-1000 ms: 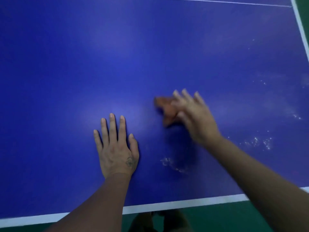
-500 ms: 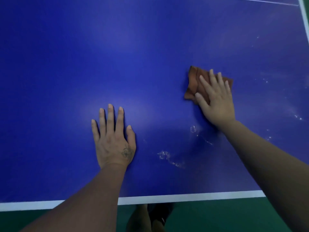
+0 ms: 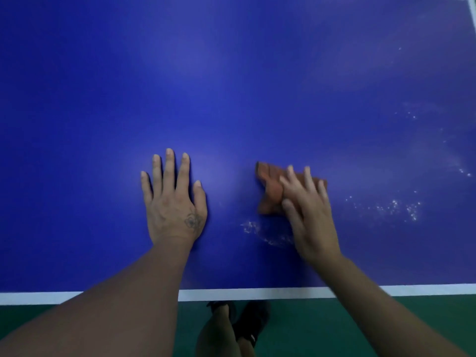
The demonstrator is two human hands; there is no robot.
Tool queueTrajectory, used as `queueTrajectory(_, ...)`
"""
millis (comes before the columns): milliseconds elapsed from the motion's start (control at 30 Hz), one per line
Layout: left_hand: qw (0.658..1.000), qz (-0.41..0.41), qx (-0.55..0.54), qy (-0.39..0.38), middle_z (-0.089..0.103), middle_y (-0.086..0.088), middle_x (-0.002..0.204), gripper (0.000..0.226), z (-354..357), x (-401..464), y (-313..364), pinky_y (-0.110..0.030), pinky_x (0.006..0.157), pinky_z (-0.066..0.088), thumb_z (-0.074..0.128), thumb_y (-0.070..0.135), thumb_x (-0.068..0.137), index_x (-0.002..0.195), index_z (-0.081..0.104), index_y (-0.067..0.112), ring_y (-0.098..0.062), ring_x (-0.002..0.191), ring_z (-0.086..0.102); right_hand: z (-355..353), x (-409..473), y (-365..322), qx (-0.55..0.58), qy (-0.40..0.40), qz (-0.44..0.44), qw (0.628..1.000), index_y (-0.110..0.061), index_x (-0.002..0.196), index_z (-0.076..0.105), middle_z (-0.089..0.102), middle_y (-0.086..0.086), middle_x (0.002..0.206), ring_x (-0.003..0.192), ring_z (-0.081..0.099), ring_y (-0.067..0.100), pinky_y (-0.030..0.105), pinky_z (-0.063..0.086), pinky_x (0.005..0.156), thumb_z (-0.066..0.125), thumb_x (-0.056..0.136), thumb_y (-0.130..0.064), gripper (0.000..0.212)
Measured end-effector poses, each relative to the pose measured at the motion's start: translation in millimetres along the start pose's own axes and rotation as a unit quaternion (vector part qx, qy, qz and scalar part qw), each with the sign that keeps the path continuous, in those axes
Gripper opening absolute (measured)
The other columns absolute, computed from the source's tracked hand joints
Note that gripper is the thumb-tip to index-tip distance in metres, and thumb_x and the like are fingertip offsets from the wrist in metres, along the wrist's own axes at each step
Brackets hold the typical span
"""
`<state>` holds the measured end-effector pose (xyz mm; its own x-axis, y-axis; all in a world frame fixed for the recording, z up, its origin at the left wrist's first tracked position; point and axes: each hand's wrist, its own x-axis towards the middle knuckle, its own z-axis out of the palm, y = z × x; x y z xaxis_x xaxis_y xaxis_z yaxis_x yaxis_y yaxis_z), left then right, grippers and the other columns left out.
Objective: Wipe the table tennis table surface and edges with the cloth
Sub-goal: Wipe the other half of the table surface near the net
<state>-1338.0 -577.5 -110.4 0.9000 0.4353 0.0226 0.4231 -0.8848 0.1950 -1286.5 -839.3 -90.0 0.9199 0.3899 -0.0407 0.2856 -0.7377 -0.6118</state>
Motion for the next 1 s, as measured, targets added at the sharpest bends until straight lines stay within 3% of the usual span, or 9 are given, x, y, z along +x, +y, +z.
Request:
queueTrajectory(100,1.0,0.004,0.001,0.001,0.019,-0.006,0.179,0.065,0,0,0,-0.056,0.134,0.006,0.035,0.043,0.109,0.169,0.032,0.019,-0.03,0.167,0.009,-3,76,-16,-0.034,0.007,-0.055,0.998,-0.026,0.156,0.046,0.03,-0.013,0.169,0.162,0.007,0.017,0.05,0.005,0.131,0.037,0.112,-0.038,0.047)
queueTrajectory(267,1.0,0.009,0.001,0.011,0.02,-0.007,0.179,0.063,1,-1,-1,-0.056,0.135,0.005,0.034,0.043,0.11,0.168,0.034,0.019,-0.03,0.167,0.01,33,148,-33,-0.205,-0.081,-0.137,0.966,-0.038,0.161,0.034,0.016,-0.008,0.174,0.163,0.005,0.022,0.056,0.004,0.129,0.035,0.11,-0.049,0.053)
queueTrajectory(533,1.0,0.014,-0.001,-0.001,0.019,-0.007,0.179,0.064,1,-1,-3,-0.057,0.134,0.007,0.036,0.037,0.107,0.168,0.033,0.019,-0.032,0.167,0.01,57,40,-15,-0.231,-0.11,-0.281,0.925,-0.036,0.163,0.03,0.015,-0.003,0.175,0.162,0.009,0.026,0.058,0.011,0.128,0.027,0.111,-0.048,0.053)
queueTrajectory(667,1.0,0.002,-0.005,-0.015,0.017,-0.006,0.179,0.064,0,1,-1,-0.056,0.135,0.003,0.031,0.044,0.11,0.169,0.031,0.02,-0.03,0.167,0.007,51,-31,-12,-0.209,-0.151,-0.287,0.923,-0.037,0.163,0.029,0.01,-0.006,0.175,0.162,0.007,0.024,0.058,0.014,0.128,0.03,0.112,-0.047,0.052)
queueTrajectory(767,1.0,0.001,-0.01,-0.014,0.017,-0.006,0.179,0.064,-1,0,1,-0.055,0.135,0.003,0.032,0.044,0.11,0.169,0.031,0.02,-0.03,0.167,0.007,38,-44,-18,-0.167,-0.163,-0.269,0.935,-0.032,0.16,0.039,0.022,-0.008,0.173,0.162,0.011,0.021,0.058,0.018,0.128,0.034,0.112,-0.043,0.05)
queueTrajectory(867,1.0,-0.005,-0.013,-0.015,0.017,-0.006,0.179,0.064,-2,0,2,-0.055,0.135,0.003,0.033,0.043,0.109,0.169,0.033,0.019,-0.03,0.167,0.007,11,-7,-20,-0.109,-0.118,-0.239,0.958,-0.023,0.159,0.043,0.031,-0.007,0.169,0.161,0.016,0.022,0.056,0.011,0.129,0.037,0.111,-0.036,0.05)
queueTrajectory(1000,1.0,-0.004,-0.008,-0.019,0.016,-0.006,0.18,0.064,-2,-1,2,-0.055,0.135,0.002,0.032,0.043,0.11,0.169,0.031,0.019,-0.029,0.168,0.005,-35,85,13,-0.131,-0.03,-0.169,0.977,-0.019,0.157,0.045,0.038,-0.005,0.166,0.16,0.021,0.026,0.055,0.006,0.13,0.039,0.111,-0.033,0.049)
